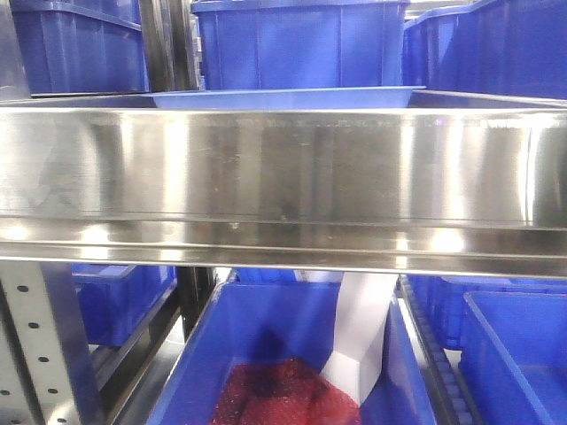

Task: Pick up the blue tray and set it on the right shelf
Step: 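Open both grippers and pull them back from the tray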

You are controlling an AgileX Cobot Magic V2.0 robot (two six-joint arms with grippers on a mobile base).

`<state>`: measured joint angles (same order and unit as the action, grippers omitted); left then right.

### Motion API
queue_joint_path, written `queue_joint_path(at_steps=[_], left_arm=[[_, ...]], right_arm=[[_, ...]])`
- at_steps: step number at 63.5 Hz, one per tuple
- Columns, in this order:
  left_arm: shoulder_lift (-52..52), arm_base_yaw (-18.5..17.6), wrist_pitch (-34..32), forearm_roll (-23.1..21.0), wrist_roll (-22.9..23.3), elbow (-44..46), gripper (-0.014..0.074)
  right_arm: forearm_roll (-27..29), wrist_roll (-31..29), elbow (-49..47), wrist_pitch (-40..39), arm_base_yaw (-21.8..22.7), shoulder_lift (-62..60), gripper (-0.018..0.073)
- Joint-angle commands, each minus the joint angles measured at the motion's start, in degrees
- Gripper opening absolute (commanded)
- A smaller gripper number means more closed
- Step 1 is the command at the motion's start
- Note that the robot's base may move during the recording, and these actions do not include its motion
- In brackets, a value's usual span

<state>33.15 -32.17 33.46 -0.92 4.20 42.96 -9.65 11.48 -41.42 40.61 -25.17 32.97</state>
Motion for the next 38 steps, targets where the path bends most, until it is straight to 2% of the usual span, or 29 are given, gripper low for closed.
queue_joint_path(at_steps=[1, 8, 15, 38], left_arm=[[-4.3, -0.5, -7.7, 0.0, -0.4, -2.0, -0.0048], [-8.3, -0.5, -9.4, 0.0, -0.4, -4.8, -0.0048], [-9.3, -0.5, -9.1, 0.0, -0.4, -5.0, -0.0048], [-9.3, -0.5, -8.9, 0.0, -0.4, -5.0, -0.0048]], right_arm=[[-1.3, -0.4, 5.7, -9.6, 0.0, -7.9, 0.0055], [-1.3, -0.4, 13.0, -12.9, 0.0, -17.4, 0.0055], [-1.3, -0.4, 16.4, -15.2, 0.0, -23.0, 0.0055], [-1.3, -0.4, 17.2, -17.0, 0.0, -24.2, 0.0055]])
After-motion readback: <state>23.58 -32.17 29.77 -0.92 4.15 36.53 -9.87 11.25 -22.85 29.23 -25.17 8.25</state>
